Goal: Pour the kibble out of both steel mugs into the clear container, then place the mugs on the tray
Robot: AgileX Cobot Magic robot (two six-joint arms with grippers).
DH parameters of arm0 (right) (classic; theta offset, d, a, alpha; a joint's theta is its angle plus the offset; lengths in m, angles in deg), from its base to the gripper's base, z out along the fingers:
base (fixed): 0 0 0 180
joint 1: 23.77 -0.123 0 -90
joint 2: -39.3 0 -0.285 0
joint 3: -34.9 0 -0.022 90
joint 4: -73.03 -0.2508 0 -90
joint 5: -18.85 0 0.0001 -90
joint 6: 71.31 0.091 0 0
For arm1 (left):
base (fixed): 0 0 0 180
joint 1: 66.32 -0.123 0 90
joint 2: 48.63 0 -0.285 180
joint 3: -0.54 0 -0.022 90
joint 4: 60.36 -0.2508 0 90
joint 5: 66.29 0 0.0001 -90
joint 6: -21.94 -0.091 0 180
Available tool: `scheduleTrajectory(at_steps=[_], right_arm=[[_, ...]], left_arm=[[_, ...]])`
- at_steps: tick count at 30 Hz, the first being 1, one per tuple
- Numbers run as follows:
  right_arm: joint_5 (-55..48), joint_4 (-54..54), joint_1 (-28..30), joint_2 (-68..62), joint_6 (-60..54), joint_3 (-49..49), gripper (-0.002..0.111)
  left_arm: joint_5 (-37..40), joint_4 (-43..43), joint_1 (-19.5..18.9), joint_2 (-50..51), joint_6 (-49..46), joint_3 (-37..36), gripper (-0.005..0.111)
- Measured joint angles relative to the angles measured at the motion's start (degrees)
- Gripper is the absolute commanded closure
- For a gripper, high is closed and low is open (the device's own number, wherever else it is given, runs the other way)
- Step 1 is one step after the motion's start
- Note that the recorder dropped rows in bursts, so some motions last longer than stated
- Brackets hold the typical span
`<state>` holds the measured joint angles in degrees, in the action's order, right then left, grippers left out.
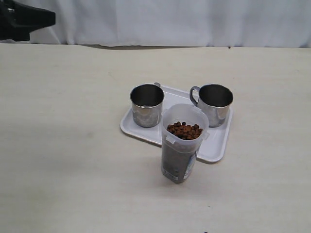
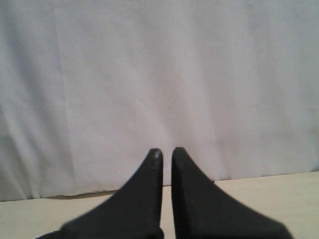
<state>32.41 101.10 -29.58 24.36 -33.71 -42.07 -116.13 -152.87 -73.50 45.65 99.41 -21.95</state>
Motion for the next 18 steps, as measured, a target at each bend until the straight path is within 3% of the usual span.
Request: scheduleTrajectory(at_steps=[7,11,18], right_arm=[[-0.1,0.0,0.0,0.0,0.0,0.0,0.103],[-0.2,0.0,0.0,0.0,0.1,0.0,0.103],[-0.3,0.0,0.0,0.0,0.1,0.0,0.103]], left_arm=[[24.8,17.3,0.0,-31.7,-6.8,-20.5,0.107],[32.7,28.2,0.0,-50.9,-11.5,-29.3,0.107],[41.2,36.9,0.0,-79.1,-12.3,-39.5,0.107]])
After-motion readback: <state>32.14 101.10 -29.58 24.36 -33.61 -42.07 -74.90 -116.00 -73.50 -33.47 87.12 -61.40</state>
